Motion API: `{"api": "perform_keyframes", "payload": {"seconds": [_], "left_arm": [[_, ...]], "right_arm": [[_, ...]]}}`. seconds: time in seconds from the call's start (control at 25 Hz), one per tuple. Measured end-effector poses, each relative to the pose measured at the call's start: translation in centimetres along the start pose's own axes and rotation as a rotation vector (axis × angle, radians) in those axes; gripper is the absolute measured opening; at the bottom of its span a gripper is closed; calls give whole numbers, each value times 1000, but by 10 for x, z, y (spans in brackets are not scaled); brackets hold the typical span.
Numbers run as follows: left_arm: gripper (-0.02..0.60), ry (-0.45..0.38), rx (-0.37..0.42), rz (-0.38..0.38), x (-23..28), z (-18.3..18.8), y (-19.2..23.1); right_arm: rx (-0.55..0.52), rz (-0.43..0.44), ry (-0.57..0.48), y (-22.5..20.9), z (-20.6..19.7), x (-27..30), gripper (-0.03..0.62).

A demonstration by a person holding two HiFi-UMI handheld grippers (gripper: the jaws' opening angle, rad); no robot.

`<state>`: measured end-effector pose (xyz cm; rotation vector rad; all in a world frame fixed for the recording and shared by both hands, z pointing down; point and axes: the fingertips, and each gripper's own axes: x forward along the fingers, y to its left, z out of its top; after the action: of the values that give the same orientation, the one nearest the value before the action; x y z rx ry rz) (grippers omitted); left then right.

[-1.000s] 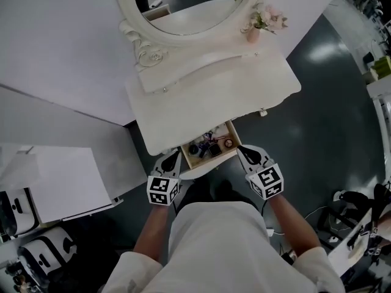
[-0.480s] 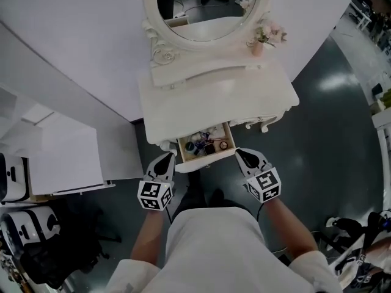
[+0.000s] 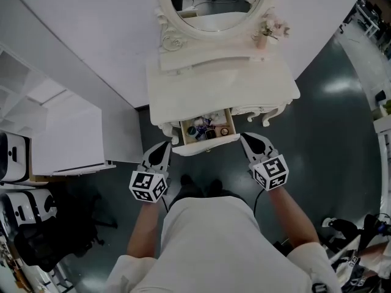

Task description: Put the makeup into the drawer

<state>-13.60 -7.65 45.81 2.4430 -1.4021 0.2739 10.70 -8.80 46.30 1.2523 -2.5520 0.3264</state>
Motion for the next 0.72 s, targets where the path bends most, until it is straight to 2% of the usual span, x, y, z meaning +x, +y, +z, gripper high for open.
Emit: {"api": "perform_keyframes", "payload": {"seconds": [0.48, 0.72], "left_arm": [[15, -64, 70, -48, -33, 39, 22], [15, -91, 55, -56, -35, 47, 33]], "right_arm": [[11, -98, -78, 16, 39, -12, 29], [13, -123, -97, 14, 48, -10, 28]]}}
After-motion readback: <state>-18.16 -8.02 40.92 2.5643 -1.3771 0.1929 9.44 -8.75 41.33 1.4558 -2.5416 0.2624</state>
